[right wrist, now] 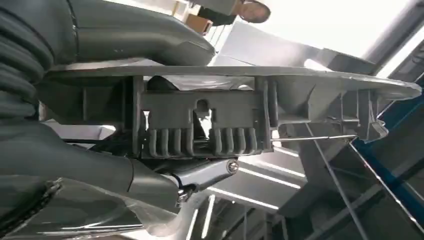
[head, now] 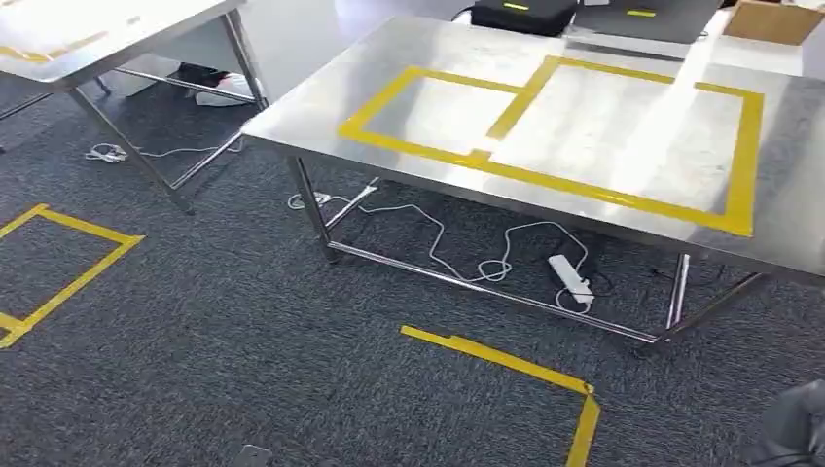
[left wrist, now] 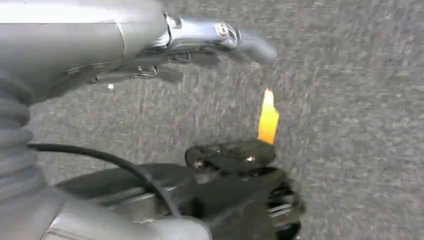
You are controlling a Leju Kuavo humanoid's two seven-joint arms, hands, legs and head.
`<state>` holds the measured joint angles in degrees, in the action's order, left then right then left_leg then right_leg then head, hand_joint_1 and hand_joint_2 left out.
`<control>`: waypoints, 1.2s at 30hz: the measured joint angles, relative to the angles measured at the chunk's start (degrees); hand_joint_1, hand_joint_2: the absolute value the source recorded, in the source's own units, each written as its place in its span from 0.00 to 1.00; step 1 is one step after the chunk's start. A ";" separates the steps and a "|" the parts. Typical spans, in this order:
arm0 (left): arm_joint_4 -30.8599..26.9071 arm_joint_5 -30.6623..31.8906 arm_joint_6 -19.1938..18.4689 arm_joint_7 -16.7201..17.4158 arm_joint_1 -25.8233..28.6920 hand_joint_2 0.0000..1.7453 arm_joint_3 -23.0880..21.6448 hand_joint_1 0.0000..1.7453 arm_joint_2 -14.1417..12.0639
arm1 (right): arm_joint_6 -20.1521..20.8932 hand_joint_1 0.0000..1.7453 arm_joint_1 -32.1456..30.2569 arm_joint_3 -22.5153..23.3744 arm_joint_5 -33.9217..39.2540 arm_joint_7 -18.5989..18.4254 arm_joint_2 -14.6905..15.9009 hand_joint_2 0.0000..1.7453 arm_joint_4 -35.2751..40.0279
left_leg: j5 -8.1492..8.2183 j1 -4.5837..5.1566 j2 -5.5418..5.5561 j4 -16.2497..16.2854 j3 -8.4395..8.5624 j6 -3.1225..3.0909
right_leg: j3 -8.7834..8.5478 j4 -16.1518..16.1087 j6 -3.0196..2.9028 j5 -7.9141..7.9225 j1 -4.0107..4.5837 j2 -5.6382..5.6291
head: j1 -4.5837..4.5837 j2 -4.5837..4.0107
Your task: Take the parts from the cabinet and place them on the table.
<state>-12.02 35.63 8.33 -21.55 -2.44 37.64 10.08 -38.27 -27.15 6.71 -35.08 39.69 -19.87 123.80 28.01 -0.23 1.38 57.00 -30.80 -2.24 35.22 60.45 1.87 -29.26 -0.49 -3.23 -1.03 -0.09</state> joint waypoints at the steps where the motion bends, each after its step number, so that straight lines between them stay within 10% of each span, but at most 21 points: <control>1: 0.00 0.20 0.00 0.00 0.02 1.00 0.00 0.00 0.04 | 0.00 1.00 0.28 -0.02 -0.18 0.04 0.00 1.00 -0.02 | 0.00 0.04 -0.82 0.00 -0.04 -0.14 | 1.85 3.84 0.27 -2.39 -0.08 1.74 | -0.33 0.00; 4: 0.00 0.46 0.11 0.26 0.36 1.00 0.02 0.00 0.11 | 0.00 1.00 0.30 -0.02 -0.65 0.07 0.00 1.00 -0.22 | 0.16 0.03 -3.40 0.05 -0.04 -0.10 | 7.26 15.04 1.17 -6.65 -0.42 2.83 | -0.33 0.00; 6: 0.00 0.68 0.17 0.35 0.30 1.00 0.04 0.00 0.24 | 0.00 1.00 0.11 -0.04 -0.90 0.02 0.02 1.00 -0.66 | 0.45 -0.04 -4.85 0.08 0.21 0.21 | 5.09 11.01 1.54 -3.31 -0.75 3.34 | -0.30 0.00; 8: 0.00 0.96 0.33 0.39 0.19 1.00 0.20 0.00 0.31 | 0.00 1.00 0.03 -0.41 -1.42 0.02 0.11 1.00 -1.53 | 0.95 -0.14 -6.02 0.15 0.85 0.78 | -0.86 0.40 1.68 1.30 -0.89 5.74 | -0.30 0.00; 9: 0.00 1.03 0.39 0.42 0.16 1.00 0.42 0.00 0.24 | 0.00 1.00 0.08 -0.70 -1.99 0.02 0.31 1.00 -2.19 | 1.29 0.24 -6.57 0.21 0.96 1.26 | -2.39 -2.24 1.53 0.47 -0.43 7.87 | -0.33 0.00; 13: 0.00 1.66 0.76 0.42 -0.28 1.00 1.16 0.00 0.24 | 0.24 1.00 -0.67 -2.05 -5.74 -2.40 1.96 1.00 -5.90 | 1.74 0.25 -7.56 0.19 1.77 2.35 | -2.86 -2.44 -0.67 0.56 -0.26 5.94 | 0.13 0.00; 14: 0.00 1.84 0.76 0.42 -0.35 1.00 1.40 0.00 0.24 | 0.31 1.00 -0.86 -2.52 -7.62 -3.70 2.58 1.00 -6.82 | 2.27 0.06 -7.42 0.39 1.88 2.87 | -3.17 -2.78 -1.17 0.74 -0.61 5.56 | 0.22 0.00; 16: 0.00 2.25 0.76 0.39 -0.43 1.00 1.75 0.00 0.24 | 0.28 1.00 -0.99 -3.63 -10.64 -6.05 3.74 1.00 -8.56 | 5.65 -0.21 -3.04 6.04 -0.58 3.20 | -3.33 -2.79 -1.72 0.49 -0.66 5.20 | 0.59 0.00; 18: 0.00 2.40 0.74 0.39 -0.20 1.00 2.12 0.00 0.24 | 0.17 1.00 -0.96 -4.46 -12.02 -7.04 4.65 1.00 -9.88 | 9.61 -0.21 -2.04 15.62 -5.42 3.28 | -3.44 -2.77 -2.08 0.27 -0.55 4.57 | 0.66 0.00; 20: 0.00 2.56 0.72 0.39 0.25 1.00 2.40 0.00 0.24 | 0.15 1.00 -0.98 -5.05 -12.77 -7.70 5.38 1.00 -10.93 | 9.13 -0.18 -1.93 19.09 -7.84 3.01 | -3.96 -2.75 -2.26 -0.05 -0.30 3.68 | 0.68 0.00; 24: 0.00 2.62 0.72 0.39 0.27 1.00 2.69 0.00 0.11 | 0.13 1.00 -1.04 -5.79 -13.11 -8.09 6.23 1.00 -12.33 | -0.97 0.56 -1.37 3.19 -2.11 0.76 | -4.74 -2.85 -2.03 -1.14 -0.17 2.65 | 0.64 0.00; 30: 0.00 2.58 0.74 0.39 0.15 1.00 2.91 0.00 0.17 | 0.11 1.00 -1.15 -6.27 -13.14 -8.20 7.19 1.00 -13.38 | -0.03 0.39 -1.34 -0.26 0.14 -0.11 | -4.89 -1.28 0.22 -1.55 -0.19 2.71 | 0.51 0.00; 34: 0.00 2.64 0.72 0.39 0.03 1.00 3.06 0.00 0.26 | 0.11 1.00 -0.93 -6.47 -13.27 -8.09 7.76 1.00 -13.55 | 0.74 0.39 -1.43 -0.28 0.72 -0.53 | 4.02 13.64 1.19 -7.82 -0.27 2.76 | 0.33 0.00; 36: 0.00 2.64 0.72 0.39 0.18 1.00 3.15 0.00 0.30 | 0.11 1.00 -1.11 -6.49 -13.11 -8.20 8.02 1.00 -13.83 | 1.38 0.32 -1.42 -0.27 1.60 -0.39 | 5.04 12.85 1.41 -5.11 -0.48 2.84 | 0.33 0.00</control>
<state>-12.02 38.27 9.05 -21.16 -2.26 40.79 10.38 -38.16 -28.25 0.22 -48.19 31.50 -11.85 109.96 29.39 0.09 -0.04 56.73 -29.20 -2.62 40.26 73.30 3.28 -34.37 -0.97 -0.39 -0.70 -0.09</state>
